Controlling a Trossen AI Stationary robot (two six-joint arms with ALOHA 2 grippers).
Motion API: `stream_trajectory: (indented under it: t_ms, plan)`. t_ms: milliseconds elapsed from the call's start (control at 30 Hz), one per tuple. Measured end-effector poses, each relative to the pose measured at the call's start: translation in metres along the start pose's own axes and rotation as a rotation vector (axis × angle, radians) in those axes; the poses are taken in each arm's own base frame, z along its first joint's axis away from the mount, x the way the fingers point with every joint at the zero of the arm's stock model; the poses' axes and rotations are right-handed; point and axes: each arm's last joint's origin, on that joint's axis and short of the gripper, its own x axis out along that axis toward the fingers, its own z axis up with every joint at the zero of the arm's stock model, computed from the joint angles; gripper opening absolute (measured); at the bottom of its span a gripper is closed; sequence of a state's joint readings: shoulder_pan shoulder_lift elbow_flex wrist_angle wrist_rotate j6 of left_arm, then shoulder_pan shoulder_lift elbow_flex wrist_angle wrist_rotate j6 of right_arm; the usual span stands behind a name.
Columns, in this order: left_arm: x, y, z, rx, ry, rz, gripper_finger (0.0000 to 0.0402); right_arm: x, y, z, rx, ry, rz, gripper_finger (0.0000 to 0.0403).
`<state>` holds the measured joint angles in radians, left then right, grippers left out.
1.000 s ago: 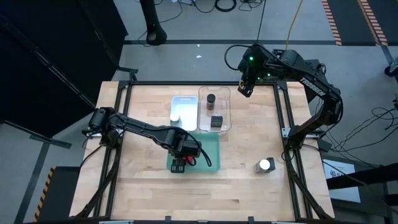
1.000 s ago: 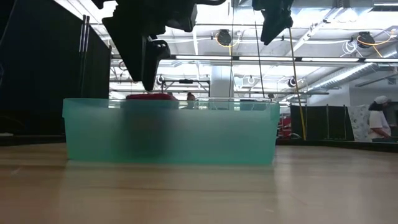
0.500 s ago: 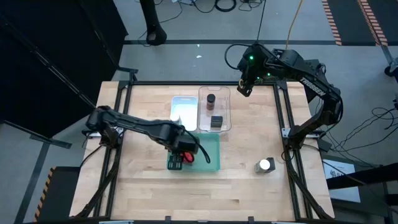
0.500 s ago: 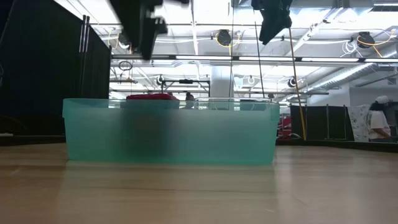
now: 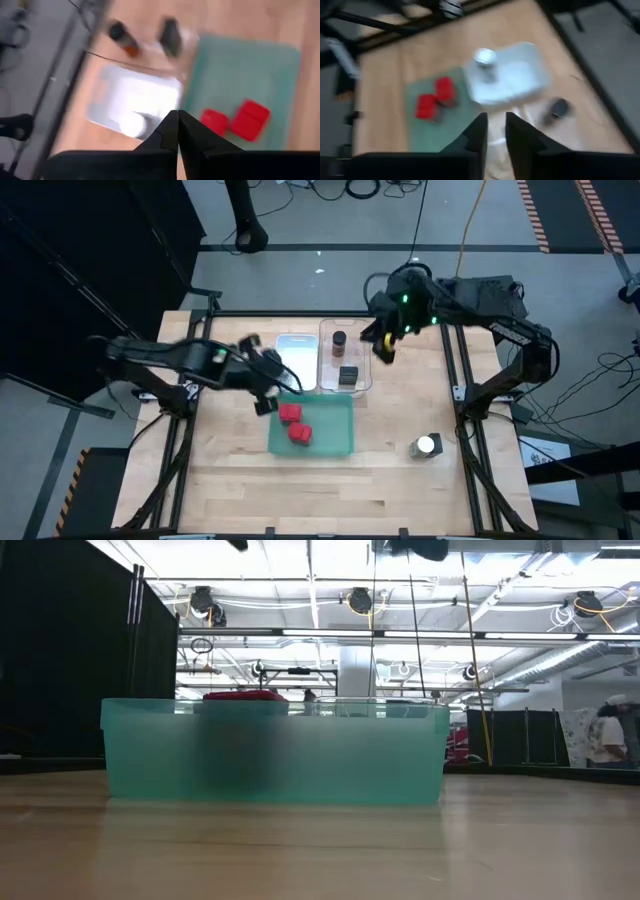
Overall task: Sort spices by type
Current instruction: Put the red spice can into the green bin
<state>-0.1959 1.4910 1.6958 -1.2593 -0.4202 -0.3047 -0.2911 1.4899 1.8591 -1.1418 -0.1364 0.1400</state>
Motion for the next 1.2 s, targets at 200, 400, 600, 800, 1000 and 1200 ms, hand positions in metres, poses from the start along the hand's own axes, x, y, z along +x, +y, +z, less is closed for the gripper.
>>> stream_trajectory:
  t_ms: [200, 400, 600, 800, 1000, 1200]
  plan:
    - [-0.048, 0.023, -0.006, -0.068, -0.217, -0.013, 0.0005, 0.016, 0.058, 0.006, 0.042, -0.099, 0.136, 0.0007]
    - [-0.078, 0.028, -0.016, -0.056, -0.342, -0.059, 0.0003, 0.048, 0.107, -0.005, 0.185, -0.051, 0.125, 0.0002]
    - [-0.087, 0.020, -0.021, 0.040, -0.375, -0.046, 0.0002, 0.101, 0.150, -0.026, 0.297, 0.065, 0.091, 0.0001]
    - [-0.092, 0.011, -0.025, 0.154, -0.390, -0.080, 0.0001, 0.152, 0.175, -0.053, 0.365, 0.242, 0.063, 0.0001]
    - [-0.097, 0.006, -0.027, 0.180, -0.406, -0.103, 0.0001, 0.201, 0.177, -0.078, 0.361, 0.436, 0.020, 0.0001]
    - [-0.103, 0.001, -0.032, 0.179, -0.417, -0.145, 0.0001, 0.238, 0.178, -0.096, 0.344, 0.488, -0.041, 0.0000]
